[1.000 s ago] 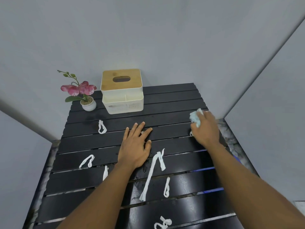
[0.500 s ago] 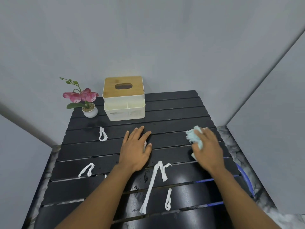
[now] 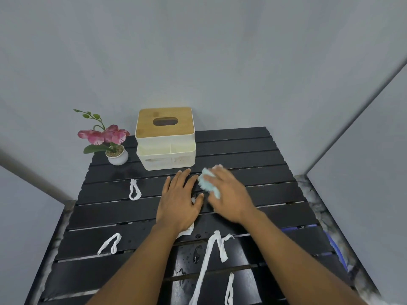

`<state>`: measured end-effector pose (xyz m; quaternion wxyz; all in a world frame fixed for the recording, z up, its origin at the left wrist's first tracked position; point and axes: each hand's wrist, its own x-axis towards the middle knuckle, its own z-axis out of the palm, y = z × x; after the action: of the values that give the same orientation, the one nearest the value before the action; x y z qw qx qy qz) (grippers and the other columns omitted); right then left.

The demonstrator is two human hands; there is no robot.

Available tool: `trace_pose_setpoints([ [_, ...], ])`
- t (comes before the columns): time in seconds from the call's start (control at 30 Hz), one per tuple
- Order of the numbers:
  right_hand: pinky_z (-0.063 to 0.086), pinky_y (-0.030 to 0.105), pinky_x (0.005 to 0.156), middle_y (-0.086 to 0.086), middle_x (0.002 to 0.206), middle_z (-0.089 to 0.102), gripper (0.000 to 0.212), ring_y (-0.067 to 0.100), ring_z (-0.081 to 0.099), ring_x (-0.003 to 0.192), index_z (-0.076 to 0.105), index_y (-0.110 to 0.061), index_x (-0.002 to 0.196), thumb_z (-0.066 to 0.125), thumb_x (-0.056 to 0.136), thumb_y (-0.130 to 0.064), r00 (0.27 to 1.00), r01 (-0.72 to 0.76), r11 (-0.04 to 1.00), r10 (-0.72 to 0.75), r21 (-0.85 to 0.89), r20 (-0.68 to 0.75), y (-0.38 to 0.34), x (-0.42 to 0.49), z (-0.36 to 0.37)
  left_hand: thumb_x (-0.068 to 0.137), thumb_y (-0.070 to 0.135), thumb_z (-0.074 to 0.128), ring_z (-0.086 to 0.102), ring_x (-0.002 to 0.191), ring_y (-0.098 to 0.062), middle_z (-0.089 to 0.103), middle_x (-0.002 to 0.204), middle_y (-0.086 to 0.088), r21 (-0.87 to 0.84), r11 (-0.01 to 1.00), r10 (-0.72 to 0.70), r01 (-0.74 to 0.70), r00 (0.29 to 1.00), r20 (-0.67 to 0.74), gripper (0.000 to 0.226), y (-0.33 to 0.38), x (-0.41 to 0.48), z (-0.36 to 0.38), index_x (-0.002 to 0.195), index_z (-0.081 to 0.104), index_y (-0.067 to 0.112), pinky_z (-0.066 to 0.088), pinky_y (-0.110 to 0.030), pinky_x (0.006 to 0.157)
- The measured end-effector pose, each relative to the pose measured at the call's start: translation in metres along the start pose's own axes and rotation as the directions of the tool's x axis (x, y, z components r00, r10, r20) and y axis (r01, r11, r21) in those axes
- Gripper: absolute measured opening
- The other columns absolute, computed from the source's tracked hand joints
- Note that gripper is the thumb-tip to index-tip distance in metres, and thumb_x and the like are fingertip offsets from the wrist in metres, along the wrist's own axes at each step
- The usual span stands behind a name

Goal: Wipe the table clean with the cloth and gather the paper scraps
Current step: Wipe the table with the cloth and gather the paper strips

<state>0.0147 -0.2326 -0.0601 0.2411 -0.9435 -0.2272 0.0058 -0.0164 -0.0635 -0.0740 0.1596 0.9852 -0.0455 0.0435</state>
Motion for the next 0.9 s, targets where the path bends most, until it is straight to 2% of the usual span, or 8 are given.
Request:
trace_pose_setpoints([
  [0.1, 0.028, 0.028, 0.111, -0.008, 0.147, 0.041, 0.057, 0.012, 0.026, 0.141, 0.051, -0.025, 0.135, 0.045, 0.078, -0.028, 0.999, 0.030, 0.997, -0.028, 0.069, -0.024, 0.005, -0.030, -0.006, 0.086, 0.052, 0.027, 0.013, 0.144, -0.017, 0.022, 0.156, 0.003, 0.009, 1.000, 0.009, -0.009, 1.000, -0.003, 0.064, 0.000, 0.000, 0.000, 0.144, 0.033, 0.026, 0.000, -0.038, 0.119],
  [0.23, 0.042, 0.034, 0.094, 0.002, 0.133, 0.047, 0.058, 0.022, 0.041, 0.126, 0.051, -0.022, 0.132, 0.044, 0.075, -0.032, 0.920, -0.308, 0.951, 0.296, -0.007, -0.256, 0.079, -0.021, -0.040, 0.089, 0.052, 0.030, 0.011, 0.144, -0.016, 0.022, 0.156, 0.004, 0.007, 1.000, 0.005, -0.005, 1.000, -0.018, 0.060, 0.001, -0.001, 0.000, 0.144, 0.032, 0.027, -0.001, -0.037, 0.119],
  [0.37, 0.041, 0.039, 0.092, 0.011, 0.130, 0.046, 0.048, 0.026, 0.038, 0.123, 0.050, -0.014, 0.129, 0.047, 0.082, -0.025, 0.836, -0.492, 0.870, 0.468, -0.014, -0.286, 0.117, 0.012, -0.059, 0.090, 0.053, 0.029, 0.011, 0.145, -0.016, 0.023, 0.156, 0.005, 0.012, 1.000, 0.009, -0.009, 1.000, -0.014, 0.060, 0.002, -0.001, 0.000, 0.144, 0.032, 0.027, 0.002, -0.039, 0.119],
  [0.5, 0.040, 0.035, 0.090, 0.014, 0.125, 0.046, 0.045, 0.030, 0.038, 0.122, 0.048, -0.011, 0.125, 0.052, 0.081, -0.022, 0.924, -0.336, 0.937, 0.310, -0.089, -0.223, 0.079, 0.051, -0.040, 0.088, 0.054, 0.029, 0.012, 0.145, -0.016, 0.024, 0.155, 0.005, 0.001, 1.000, 0.003, -0.003, 1.000, -0.019, 0.061, 0.003, -0.001, -0.001, 0.143, 0.034, 0.027, 0.002, -0.039, 0.119],
  [0.6, 0.036, 0.036, 0.107, 0.009, 0.143, 0.039, 0.056, 0.026, 0.029, 0.136, 0.043, -0.017, 0.138, 0.052, 0.083, -0.024, 0.990, -0.122, 0.990, 0.117, -0.068, -0.080, 0.034, 0.053, -0.015, 0.088, 0.053, 0.030, 0.012, 0.145, -0.016, 0.022, 0.156, 0.005, 0.003, 1.000, -0.007, 0.007, 1.000, -0.004, 0.061, 0.003, 0.000, -0.001, 0.143, 0.034, 0.027, 0.001, -0.039, 0.119],
  [0.73, 0.023, 0.028, 0.113, -0.009, 0.150, 0.036, 0.057, 0.013, 0.020, 0.143, 0.046, -0.026, 0.138, 0.052, 0.081, -0.025, 0.997, 0.067, 0.997, -0.068, 0.039, 0.021, 0.008, 0.012, -0.001, 0.085, 0.054, 0.024, 0.012, 0.145, -0.016, 0.022, 0.156, 0.003, 0.010, 1.000, 0.007, -0.008, 1.000, 0.014, 0.066, 0.003, -0.001, -0.003, 0.144, 0.032, 0.027, 0.001, -0.039, 0.119],
  [0.8, 0.026, 0.027, 0.113, -0.012, 0.146, 0.041, 0.055, 0.008, 0.024, 0.141, 0.053, -0.025, 0.133, 0.047, 0.079, -0.028, 0.997, 0.071, 0.994, -0.070, 0.089, -0.010, 0.012, -0.013, -0.004, 0.085, 0.055, 0.021, 0.010, 0.145, -0.017, 0.020, 0.157, 0.002, 0.016, 1.000, 0.018, -0.018, 1.000, 0.021, 0.067, 0.003, -0.003, -0.004, 0.145, 0.030, 0.026, -0.002, -0.040, 0.119],
  [0.9, 0.030, 0.025, 0.109, -0.012, 0.144, 0.044, 0.061, 0.007, 0.028, 0.139, 0.055, -0.027, 0.131, 0.039, 0.073, -0.037, 0.987, -0.076, 0.995, 0.084, 0.058, -0.137, 0.044, -0.028, -0.018, 0.087, 0.055, 0.020, 0.011, 0.145, -0.019, 0.019, 0.158, 0.000, 0.081, 0.993, 0.083, -0.085, 0.996, 0.030, 0.067, 0.006, 0.000, -0.008, 0.146, 0.031, 0.025, -0.007, -0.042, 0.118],
])
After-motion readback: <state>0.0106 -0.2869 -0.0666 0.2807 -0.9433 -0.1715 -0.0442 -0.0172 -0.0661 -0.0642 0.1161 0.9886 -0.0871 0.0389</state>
